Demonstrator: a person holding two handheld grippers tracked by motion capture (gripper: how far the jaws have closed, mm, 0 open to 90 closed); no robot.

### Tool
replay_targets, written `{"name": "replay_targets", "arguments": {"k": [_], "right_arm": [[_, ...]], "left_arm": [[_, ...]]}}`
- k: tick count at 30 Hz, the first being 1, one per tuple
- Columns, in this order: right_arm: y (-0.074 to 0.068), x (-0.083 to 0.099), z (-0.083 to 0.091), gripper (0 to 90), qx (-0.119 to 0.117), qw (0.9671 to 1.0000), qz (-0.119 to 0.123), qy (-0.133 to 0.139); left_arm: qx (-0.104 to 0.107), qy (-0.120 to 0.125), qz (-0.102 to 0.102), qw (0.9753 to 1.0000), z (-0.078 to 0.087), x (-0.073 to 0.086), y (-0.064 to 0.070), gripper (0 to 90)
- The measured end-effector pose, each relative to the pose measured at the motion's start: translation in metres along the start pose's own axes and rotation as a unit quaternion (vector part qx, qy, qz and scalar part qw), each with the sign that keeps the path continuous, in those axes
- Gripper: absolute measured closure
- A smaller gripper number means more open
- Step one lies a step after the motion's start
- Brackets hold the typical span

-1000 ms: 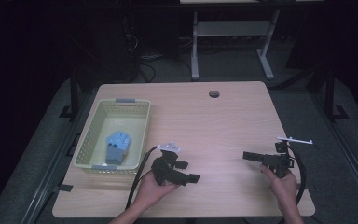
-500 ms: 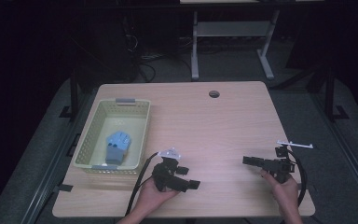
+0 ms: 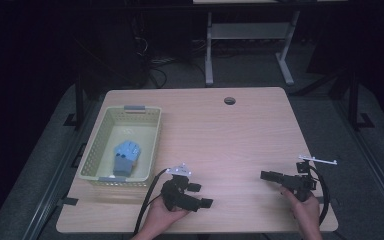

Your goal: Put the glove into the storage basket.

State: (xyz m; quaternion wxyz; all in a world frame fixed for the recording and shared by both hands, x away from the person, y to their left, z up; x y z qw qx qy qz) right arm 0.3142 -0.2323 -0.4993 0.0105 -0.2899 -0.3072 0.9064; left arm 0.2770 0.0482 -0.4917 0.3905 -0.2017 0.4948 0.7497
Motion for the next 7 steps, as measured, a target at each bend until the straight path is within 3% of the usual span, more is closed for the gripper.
{"name": "replay_targets", "arguments": {"k": [7], "right_arm": [[-0.0056,0.0028,-0.0017,30.2,-0.009,0.9999,0.008,0.009]], "left_arm": [[0.001,0.005,-0.008,1.0000,0.0031,-0.0019,0.0023,21.0]]}}
Point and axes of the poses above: each handheld gripper's, and its own axes: z roughly backward along the jaws, x roughly out of its underside, y roughly to its right, the point moved 7 cm from there along -z, roughly forward along the jaws, and after that the axes turned 15 degrees about x, right-handed, at the moved point
